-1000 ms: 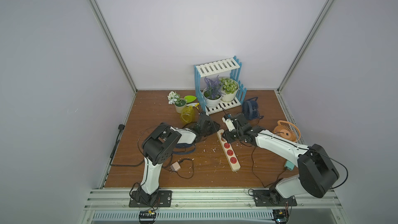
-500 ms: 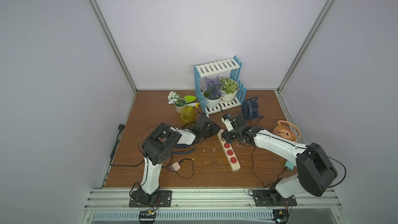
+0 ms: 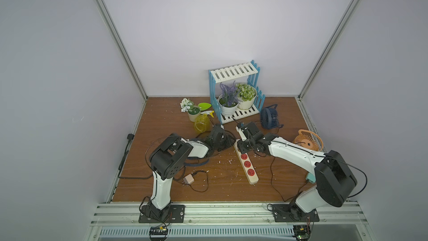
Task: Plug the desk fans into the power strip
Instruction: Insert the plug into the socket.
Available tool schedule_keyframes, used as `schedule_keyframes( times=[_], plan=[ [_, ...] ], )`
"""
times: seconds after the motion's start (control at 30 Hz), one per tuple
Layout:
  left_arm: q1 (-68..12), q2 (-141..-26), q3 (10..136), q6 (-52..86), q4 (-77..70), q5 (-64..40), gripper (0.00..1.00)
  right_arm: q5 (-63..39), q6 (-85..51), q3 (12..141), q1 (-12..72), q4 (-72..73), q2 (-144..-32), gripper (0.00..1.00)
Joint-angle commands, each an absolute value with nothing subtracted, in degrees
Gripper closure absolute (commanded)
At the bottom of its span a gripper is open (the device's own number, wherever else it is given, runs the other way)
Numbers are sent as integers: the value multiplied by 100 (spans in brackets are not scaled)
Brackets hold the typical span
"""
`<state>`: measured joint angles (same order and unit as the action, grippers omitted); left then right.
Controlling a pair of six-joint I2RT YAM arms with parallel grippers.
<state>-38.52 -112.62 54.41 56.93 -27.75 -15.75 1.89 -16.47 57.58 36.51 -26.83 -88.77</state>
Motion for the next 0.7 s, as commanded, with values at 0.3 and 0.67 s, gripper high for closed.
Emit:
schedule_keyframes(
  times=[0.3, 0.67],
  plan=[
    [-3894, -11470, 5489, 5590, -2637, -1878, 64, 593, -1657, 5333, 3760, -3293, -9501, 100],
    [-3894, -11696, 5598, 5596, -2638, -2073, 72, 679, -1512, 5414, 3786, -3742, -9556, 100]
  ],
)
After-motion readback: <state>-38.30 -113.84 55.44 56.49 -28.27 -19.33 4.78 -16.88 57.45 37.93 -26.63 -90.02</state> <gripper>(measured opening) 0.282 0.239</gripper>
